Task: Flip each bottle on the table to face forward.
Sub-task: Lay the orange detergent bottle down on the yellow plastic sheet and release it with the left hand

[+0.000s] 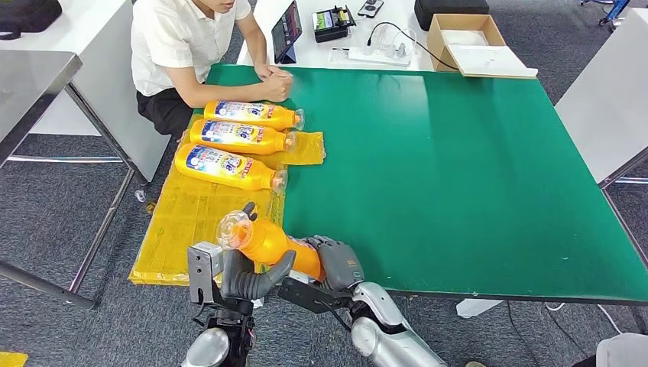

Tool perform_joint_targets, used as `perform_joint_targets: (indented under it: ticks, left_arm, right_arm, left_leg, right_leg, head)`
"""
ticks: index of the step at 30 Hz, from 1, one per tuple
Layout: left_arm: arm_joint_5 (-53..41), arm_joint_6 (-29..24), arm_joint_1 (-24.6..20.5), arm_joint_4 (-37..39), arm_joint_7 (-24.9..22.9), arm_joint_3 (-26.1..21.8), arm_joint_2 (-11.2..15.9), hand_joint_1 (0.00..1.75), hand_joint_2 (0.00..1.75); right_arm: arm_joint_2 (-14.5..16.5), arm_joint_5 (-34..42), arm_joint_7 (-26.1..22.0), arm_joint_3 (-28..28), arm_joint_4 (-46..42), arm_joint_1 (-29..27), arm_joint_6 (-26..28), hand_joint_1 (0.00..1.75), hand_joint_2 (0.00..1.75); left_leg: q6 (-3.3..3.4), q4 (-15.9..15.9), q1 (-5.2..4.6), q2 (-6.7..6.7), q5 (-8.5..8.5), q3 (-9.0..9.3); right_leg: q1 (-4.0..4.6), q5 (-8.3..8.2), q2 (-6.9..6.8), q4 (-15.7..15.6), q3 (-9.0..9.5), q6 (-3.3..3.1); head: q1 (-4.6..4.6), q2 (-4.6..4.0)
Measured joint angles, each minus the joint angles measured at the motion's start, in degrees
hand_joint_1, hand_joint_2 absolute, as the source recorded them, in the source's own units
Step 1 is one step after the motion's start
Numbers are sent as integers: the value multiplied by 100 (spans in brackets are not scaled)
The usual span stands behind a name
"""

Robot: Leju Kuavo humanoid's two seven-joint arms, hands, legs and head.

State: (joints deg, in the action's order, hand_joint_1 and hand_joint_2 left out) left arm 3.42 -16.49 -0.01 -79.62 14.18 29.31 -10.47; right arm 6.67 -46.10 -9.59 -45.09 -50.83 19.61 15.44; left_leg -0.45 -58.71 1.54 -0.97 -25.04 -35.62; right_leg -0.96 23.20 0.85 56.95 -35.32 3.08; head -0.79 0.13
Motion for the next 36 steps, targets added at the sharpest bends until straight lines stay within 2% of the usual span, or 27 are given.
perform_joint_targets:
  ticks: [2, 4, 8, 10, 12, 30, 34, 36]
  left_arm:
    - [459, 368, -2, 5, -111, -43, -1, 175, 175]
    - [761, 599, -6, 22, -148, -90, 4, 175, 175]
    - [861, 634, -11, 63, -56, -136, 3, 175, 175]
    - [857, 574, -19, 73, -11, -142, 0, 175, 175]
    - [869, 509, -28, 80, 5, -150, -4, 175, 175]
    - [733, 239, -36, 84, 202, -33, -52, 175, 175]
    - [307, 46, -82, 4, 335, -18, -16, 175, 175]
    - [-68, -62, -137, -117, 332, -22, 79, 175, 175]
  right_arm:
    - [-2, 59, -53, 0, 3, 0, 15, 131, 175]
    - [-4, 105, -104, 0, 10, 0, 36, 110, 175]
    - [-2, 159, -176, 0, 26, -1, 110, 20, 175]
    - [-2, 179, -221, -8, 26, -2, 161, 4, 175]
    - [3, 186, -268, -31, 26, -6, 230, 0, 175]
    - [63, 241, -359, -58, 3, -75, 707, 0, 175]
    - [56, 156, -542, 9, -135, -216, 1289, 0, 0]
    - [34, 87, -659, 101, -341, -334, 1594, 0, 0]
  left_leg:
    - [0, 0, 0, 0, 0, 0]
    - [0, 0, 0, 1, 0, 0]
    - [0, 0, 0, 0, 0, 0]
    - [0, 0, 0, 0, 0, 0]
    - [0, 0, 0, 0, 0, 0]
    - [0, 0, 0, 0, 0, 1]
    - [0, 0, 0, 0, 0, 0]
    - [0, 0, 0, 0, 0, 1]
  right_leg:
    - [0, 0, 0, 0, 0, 0]
    - [0, 0, 0, 0, 0, 0]
    - [0, 0, 0, 0, 0, 0]
    - [0, 0, 0, 0, 0, 0]
    - [0, 0, 0, 0, 0, 0]
    - [0, 0, 0, 0, -1, 0]
    - [0, 0, 0, 0, -1, 0]
    - [0, 0, 0, 0, -1, 0]
  head:
    - [0, 0]
    - [0, 0]
    - [-1, 0]
    - [-1, 0]
    - [-1, 0]
    - [-1, 0]
    - [-1, 0]
    - [-1, 0]
